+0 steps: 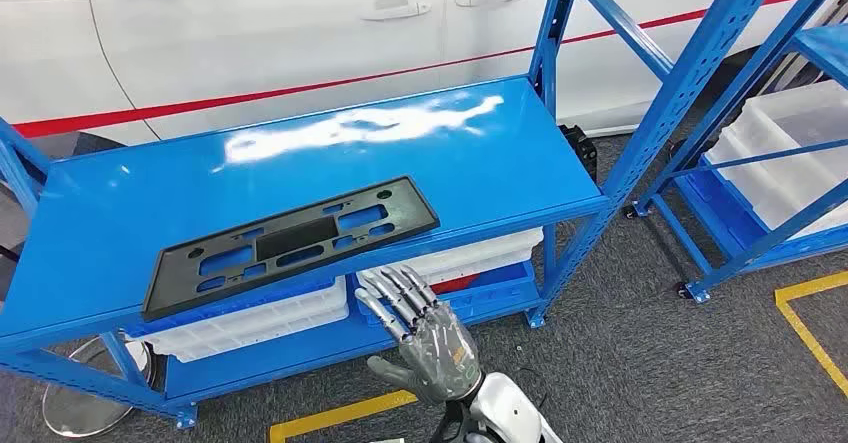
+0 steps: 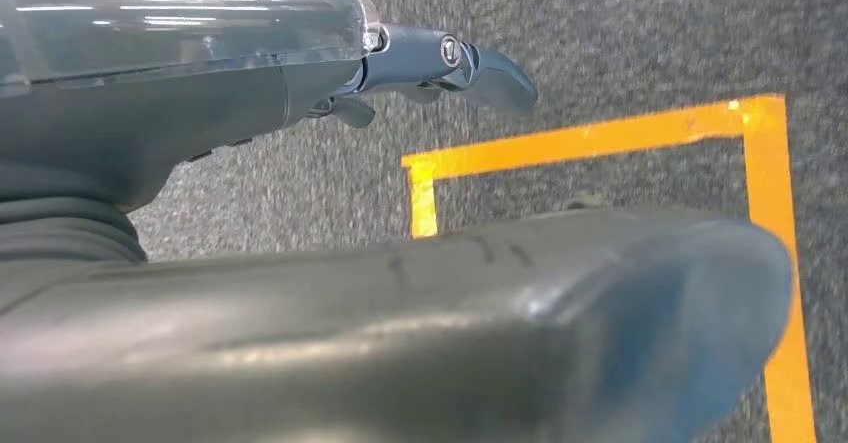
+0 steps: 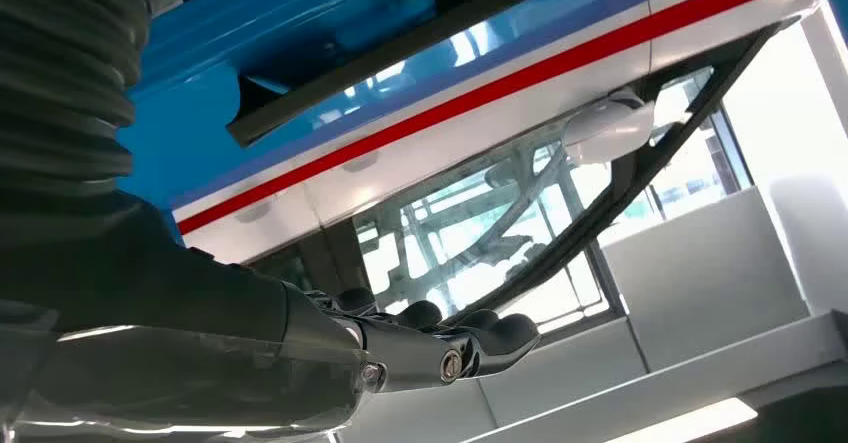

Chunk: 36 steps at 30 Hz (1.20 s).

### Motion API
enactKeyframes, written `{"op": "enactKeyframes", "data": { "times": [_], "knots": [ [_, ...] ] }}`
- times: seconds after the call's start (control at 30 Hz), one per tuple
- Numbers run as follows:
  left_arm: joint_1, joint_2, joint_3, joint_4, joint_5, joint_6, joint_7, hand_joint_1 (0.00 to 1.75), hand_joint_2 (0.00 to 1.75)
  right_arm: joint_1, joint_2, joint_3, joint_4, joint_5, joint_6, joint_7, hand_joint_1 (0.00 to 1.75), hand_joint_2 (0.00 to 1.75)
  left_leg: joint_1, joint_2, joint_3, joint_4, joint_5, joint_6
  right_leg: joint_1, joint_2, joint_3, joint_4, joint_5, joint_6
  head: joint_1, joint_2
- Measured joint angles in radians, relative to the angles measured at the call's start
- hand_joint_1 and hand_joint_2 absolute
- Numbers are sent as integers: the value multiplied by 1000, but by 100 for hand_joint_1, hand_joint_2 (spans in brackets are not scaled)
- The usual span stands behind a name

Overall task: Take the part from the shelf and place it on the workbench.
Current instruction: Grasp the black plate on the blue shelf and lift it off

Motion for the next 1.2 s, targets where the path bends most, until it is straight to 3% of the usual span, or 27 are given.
{"op": "enactKeyframes", "data": {
  "times": [0.1,0.2,0.23,0.27,0.3,0.37,0.4,0.47,0.57,0.63,0.73,0.77,0.8,0.87,0.93,1.0,1.1,1.13,1.2],
  "knots": [
    [-2,0,3,0,-5,-3,-1,0,0,-23,3,40,25,44,-12,41,0,175,1,0,-13,36,-27,-10,-10,-2,8,-13,6,-12,0,0],
    [-2,0,8,0,-10,-12,-4,0,0,-58,6,108,69,96,-26,111,0,175,10,0,-98,213,-115,-25,-13,-4,10,-17,6,-20,-1,0],
    [-2,0,9,0,-12,-15,-5,0,0,-67,6,132,85,111,-29,135,0,175,14,1,-125,265,-129,-29,-13,-5,11,-17,5,-19,-1,0],
    [-1,0,9,1,-14,-19,-6,0,0,-78,6,156,101,125,-32,159,0,175,17,1,-138,285,-124,-33,-14,-4,11,-17,3,-18,-1,0],
    [-1,0,10,1,-15,-22,-7,0,0,-88,6,178,116,138,-35,182,0,175,20,1,-129,262,-99,-35,-14,-3,13,-16,1,-16,-1,0],
    [-2,1,10,1,-19,-31,-10,0,0,-114,6,222,142,165,-41,229,0,175,25,2,-69,131,-29,-37,-17,-2,20,-14,-6,-9,-1,0],
    [-4,1,10,1,-20,-36,-12,0,0,-128,5,243,155,178,-45,252,0,175,24,2,-38,68,-7,-35,-16,-1,23,-12,-10,-3,-1,0],
    [-6,2,11,2,-23,-47,-15,0,0,-156,5,287,179,205,-53,300,0,175,20,1,-10,8,0,-24,-14,0,25,-9,-13,11,-1,0],
    [-7,2,14,3,-29,-65,-18,0,0,-192,5,348,213,245,-64,373,0,175,18,-1,-4,3,-1,-1,-14,0,23,6,-13,29,-1,0],
    [-9,2,16,3,-31,-78,-21,0,0,-215,5,388,236,271,-72,423,0,175,18,-1,6,0,-3,12,-17,-1,-9,71,-45,36,0,0],
    [-12,3,17,3,-37,-97,-24,0,0,-241,3,447,274,309,-82,497,0,175,12,-1,13,-1,-11,23,-15,-2,-117,251,-114,39,0,0],
    [-12,3,18,3,-39,-103,-25,0,0,-249,2,466,285,322,-84,522,0,175,9,-1,18,0,-15,25,-13,-2,-142,277,-113,36,0,0],
    [-12,3,18,3,-41,-109,-25,0,0,-256,2,484,296,335,-86,547,0,175,5,-2,24,0,-20,26,-10,-2,-148,268,-92,30,0,0],
    [-11,1,18,3,-42,-118,-27,0,0,-266,2,507,308,353,-90,582,0,175,-1,-3,41,-1,-34,26,0,-2,-111,152,-5,7,0,0],
    [-11,-2,18,6,-44,-124,-29,0,0,-275,2,522,317,363,-93,604,0,175,-2,-3,52,-3,-45,21,14,-3,-71,41,41,-20,-3,0],
    [-12,-4,18,9,-48,-134,-32,0,0,-282,2,536,328,377,-98,635,0,175,0,-1,57,-4,-49,10,24,-3,-59,4,41,-34,-5,0],
    [-14,-1,19,9,-57,-148,-37,0,0,-291,4,553,342,391,-103,678,0,175,0,1,62,25,-55,-5,14,-1,-27,-24,44,-41,-3,0],
    [-15,0,19,9,-59,-150,-38,0,0,-295,6,557,345,392,-105,685,0,175,2,1,46,60,-68,-9,8,-2,-14,-30,42,-42,-3,0],
    [-15,0,20,9,-61,-155,-39,0,0,-301,7,561,351,392,-106,689,0,175,9,1,-23,177,-114,-20,4,-3,-1,-34,34,-45,-4,0]
  ]
}}
